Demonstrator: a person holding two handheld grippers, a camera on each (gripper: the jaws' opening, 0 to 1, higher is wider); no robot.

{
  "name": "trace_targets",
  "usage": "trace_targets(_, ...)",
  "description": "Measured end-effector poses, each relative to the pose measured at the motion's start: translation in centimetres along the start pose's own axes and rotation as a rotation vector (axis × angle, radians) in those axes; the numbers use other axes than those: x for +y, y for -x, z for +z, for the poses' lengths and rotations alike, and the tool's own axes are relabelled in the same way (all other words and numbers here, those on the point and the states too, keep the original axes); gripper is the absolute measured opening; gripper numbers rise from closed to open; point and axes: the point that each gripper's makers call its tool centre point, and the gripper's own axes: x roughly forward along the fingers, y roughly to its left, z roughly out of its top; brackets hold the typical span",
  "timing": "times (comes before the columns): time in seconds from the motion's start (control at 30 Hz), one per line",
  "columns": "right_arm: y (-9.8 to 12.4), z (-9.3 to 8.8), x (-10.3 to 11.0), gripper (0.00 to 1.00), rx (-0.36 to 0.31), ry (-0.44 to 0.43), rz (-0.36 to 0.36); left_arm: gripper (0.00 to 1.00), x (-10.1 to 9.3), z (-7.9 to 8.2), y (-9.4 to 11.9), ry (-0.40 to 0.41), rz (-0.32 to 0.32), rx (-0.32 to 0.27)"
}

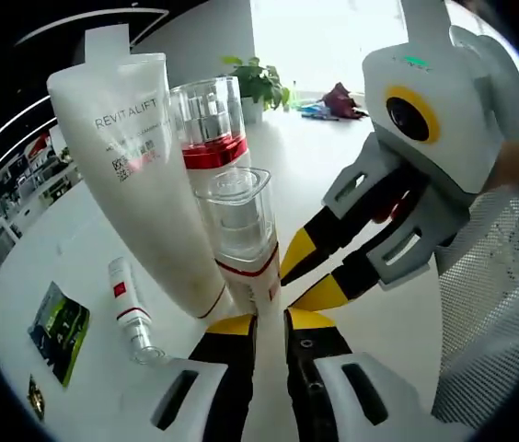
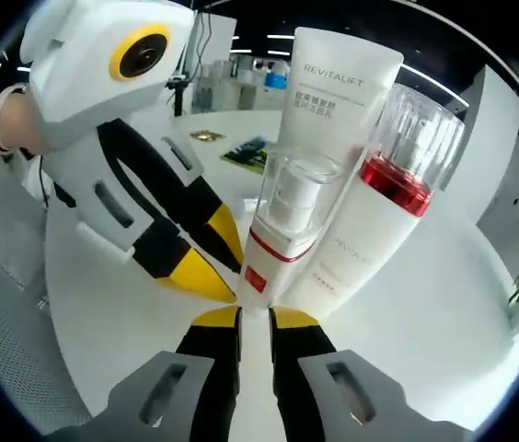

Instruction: Arrange the skincare products in the storage area until every visible bottle or jar stands upright without overlapping.

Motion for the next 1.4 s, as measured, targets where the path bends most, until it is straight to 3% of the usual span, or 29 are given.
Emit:
trace_targets(0.67,0.1,-0.1,-0.3,0.15,0.013,0.009,-0.008,0.12,0.4,-0.6,0.8,0.019,0.013,0.007)
trace_targets(1.27,0.6,0.4,-1.1,0.16,0.000,0.021,-0.037,0.17,1.5,-2.3,4.9,0.083,0.078,-0.008)
trace_targets(1.4,0.7,0.5,-1.3,0.16,-0.006,0.010,-0.043,0.28,2.5,-2.9,6.0,0.084,0.133,-0.006)
